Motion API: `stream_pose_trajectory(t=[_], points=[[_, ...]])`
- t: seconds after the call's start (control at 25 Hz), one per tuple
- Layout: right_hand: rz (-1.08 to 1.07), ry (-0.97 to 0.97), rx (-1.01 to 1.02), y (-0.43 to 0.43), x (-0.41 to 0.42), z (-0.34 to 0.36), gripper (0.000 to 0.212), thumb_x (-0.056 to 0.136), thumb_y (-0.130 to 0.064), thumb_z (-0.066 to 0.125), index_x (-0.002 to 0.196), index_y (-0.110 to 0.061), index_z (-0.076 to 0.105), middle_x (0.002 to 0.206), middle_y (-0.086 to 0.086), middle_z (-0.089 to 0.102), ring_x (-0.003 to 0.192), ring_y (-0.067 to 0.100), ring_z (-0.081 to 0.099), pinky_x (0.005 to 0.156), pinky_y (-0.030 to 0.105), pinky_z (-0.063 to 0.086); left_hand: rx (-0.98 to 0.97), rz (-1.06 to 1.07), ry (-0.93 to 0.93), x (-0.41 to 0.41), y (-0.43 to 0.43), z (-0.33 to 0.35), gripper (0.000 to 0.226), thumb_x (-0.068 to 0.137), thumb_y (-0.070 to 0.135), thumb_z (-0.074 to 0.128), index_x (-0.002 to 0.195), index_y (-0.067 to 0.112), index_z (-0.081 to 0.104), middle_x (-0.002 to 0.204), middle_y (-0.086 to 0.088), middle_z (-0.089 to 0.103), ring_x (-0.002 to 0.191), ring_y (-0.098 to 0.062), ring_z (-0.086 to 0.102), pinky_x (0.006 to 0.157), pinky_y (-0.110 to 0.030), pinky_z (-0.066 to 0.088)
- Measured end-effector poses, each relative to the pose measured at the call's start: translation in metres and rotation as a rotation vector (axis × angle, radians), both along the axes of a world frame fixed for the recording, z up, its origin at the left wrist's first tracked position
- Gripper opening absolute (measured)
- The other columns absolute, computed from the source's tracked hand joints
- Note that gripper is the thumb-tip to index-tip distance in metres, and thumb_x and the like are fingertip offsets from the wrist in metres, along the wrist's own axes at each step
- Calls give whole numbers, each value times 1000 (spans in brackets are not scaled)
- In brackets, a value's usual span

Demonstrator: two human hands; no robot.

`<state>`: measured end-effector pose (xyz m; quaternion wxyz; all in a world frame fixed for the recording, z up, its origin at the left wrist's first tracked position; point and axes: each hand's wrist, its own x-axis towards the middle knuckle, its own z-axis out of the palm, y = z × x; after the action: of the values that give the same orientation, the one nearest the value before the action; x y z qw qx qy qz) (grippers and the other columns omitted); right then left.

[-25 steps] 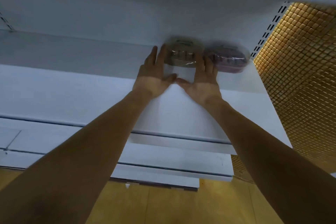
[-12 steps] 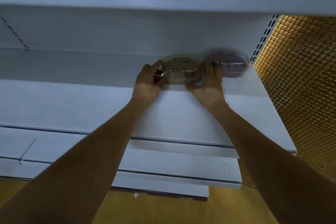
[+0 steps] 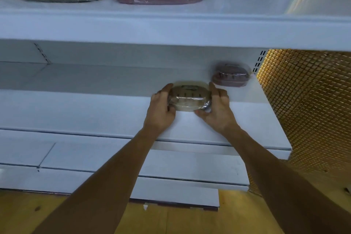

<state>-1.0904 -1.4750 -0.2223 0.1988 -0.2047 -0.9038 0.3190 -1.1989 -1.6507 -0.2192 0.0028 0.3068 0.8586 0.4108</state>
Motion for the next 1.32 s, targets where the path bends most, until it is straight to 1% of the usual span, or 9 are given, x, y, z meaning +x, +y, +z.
stream_pose_trajectory(t=[0.08,0.2,0.32,0.4,0.52,0.64,0.72,0.96,1.32], points=[[28,5,3,-8,11,2,101,73,-34,84,152,-24,22,149,7,24,136,23,28,109,39,40,33,-5,-64,14,-7,7,72,82,2,63,144,25,37,136,-3,51,124,-23,51,104,-39,48],[67,-17,-67,-15,22,7,105,69,-39,85,150,-25,20,150,-2,35,133,17,39,106,35,43,33,-80,-124,29,-17,11,77,81,15,71,144,28,29,131,5,54,113,-18,57,90,-29,51],[117,-67,-64,-23,37,12,115,69,-44,85,155,-28,10,150,-1,32,132,14,40,108,33,42,-25,-175,-149,37,-31,14,103,72,42,80,153,31,17,147,7,41,128,-13,48,103,-33,47],[158,-95,36,-28,47,13,115,69,-48,83,156,-27,11,147,0,30,129,16,41,106,35,45,-89,-213,-138,43,-40,16,110,73,46,82,156,28,12,152,4,31,132,-13,42,106,-31,44],[165,-169,150,-36,60,19,110,72,-55,79,154,-24,13,150,-1,27,132,18,38,105,33,45,-124,-234,-92,53,-48,23,100,76,37,83,153,27,19,147,4,33,125,-15,48,97,-26,46],[187,-160,304,-47,73,24,107,77,-58,73,155,-13,14,159,3,19,144,19,23,111,32,35,-232,-263,14,60,-52,31,95,77,42,81,148,25,21,147,4,32,120,-18,53,93,-34,52],[194,-174,353,-53,80,26,106,79,-57,71,155,-11,13,159,5,18,144,20,23,111,33,35,-280,-258,65,64,-55,29,94,78,45,80,147,21,20,148,3,30,121,-19,53,90,-39,54],[239,-211,426,-69,118,50,101,87,-55,64,157,-17,2,156,3,17,137,19,32,100,33,47,-315,-286,168,96,-78,39,99,86,53,68,157,21,7,154,3,24,132,-16,43,101,-33,47],[194,3,564,-84,192,152,102,83,-66,58,157,-14,11,156,2,21,138,15,31,99,34,49,-60,-326,399,148,-104,137,93,82,60,68,156,37,16,147,16,27,133,-4,34,103,-27,43]])
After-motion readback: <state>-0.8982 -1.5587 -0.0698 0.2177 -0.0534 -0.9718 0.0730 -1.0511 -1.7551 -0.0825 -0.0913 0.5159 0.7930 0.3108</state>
